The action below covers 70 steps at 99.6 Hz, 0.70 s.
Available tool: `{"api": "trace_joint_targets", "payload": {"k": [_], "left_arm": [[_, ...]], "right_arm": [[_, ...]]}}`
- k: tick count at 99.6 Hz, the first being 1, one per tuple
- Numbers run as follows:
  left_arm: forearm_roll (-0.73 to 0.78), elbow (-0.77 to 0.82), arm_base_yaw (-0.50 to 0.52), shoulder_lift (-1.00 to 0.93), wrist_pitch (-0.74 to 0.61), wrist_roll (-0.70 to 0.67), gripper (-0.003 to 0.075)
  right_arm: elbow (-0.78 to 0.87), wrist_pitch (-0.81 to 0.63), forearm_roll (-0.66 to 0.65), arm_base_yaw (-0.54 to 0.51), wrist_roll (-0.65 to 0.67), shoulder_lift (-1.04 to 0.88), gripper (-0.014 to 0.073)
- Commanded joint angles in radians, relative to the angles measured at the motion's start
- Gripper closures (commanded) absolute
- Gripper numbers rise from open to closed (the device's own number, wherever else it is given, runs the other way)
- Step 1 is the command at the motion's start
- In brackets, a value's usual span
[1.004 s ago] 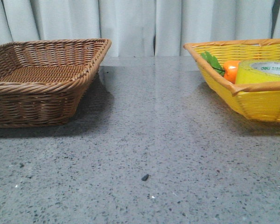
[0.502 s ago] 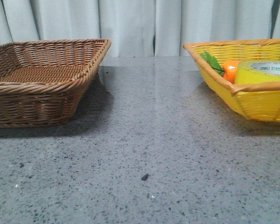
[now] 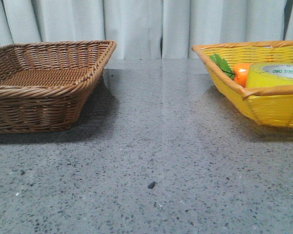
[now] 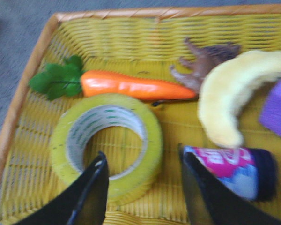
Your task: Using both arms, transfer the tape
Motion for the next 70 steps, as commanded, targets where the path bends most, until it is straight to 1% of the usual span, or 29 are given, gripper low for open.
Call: {"api": "trace_joint_targets", "payload": {"k": [1,18,27,50,70], "left_arm": [[0.000,-0.037,-0.007,0.016,-0.087,-0.009,0.0741],[0.000,-0.037,-0.007,0.016,-0.087,-0.009,0.0741],[0.000,-0.037,-0.007,0.016,-0.087,-0.009,0.0741],[0.000,-0.037,-0.007,0.016,-0.087,-0.009,0.0741],[0.000,-0.037,-0.007,0.016,-0.087,-0.009,0.0741]], "right_arm": [[-0.085,-0.033,0.002,0.066,-0.013,0.069,0.0284],[-0.166,-0.028,0.002,0.193,-0.012,0.227,0.0282],[-0.204,-0.012,0.002,0.225,-0.012,0.302,0.0282],[-0.296,0.085,0.002,0.234,-0.012,0.472,0.0283],[-0.313,0.132,-0.013,0.234,-0.012,0.561,0.0283]]}}
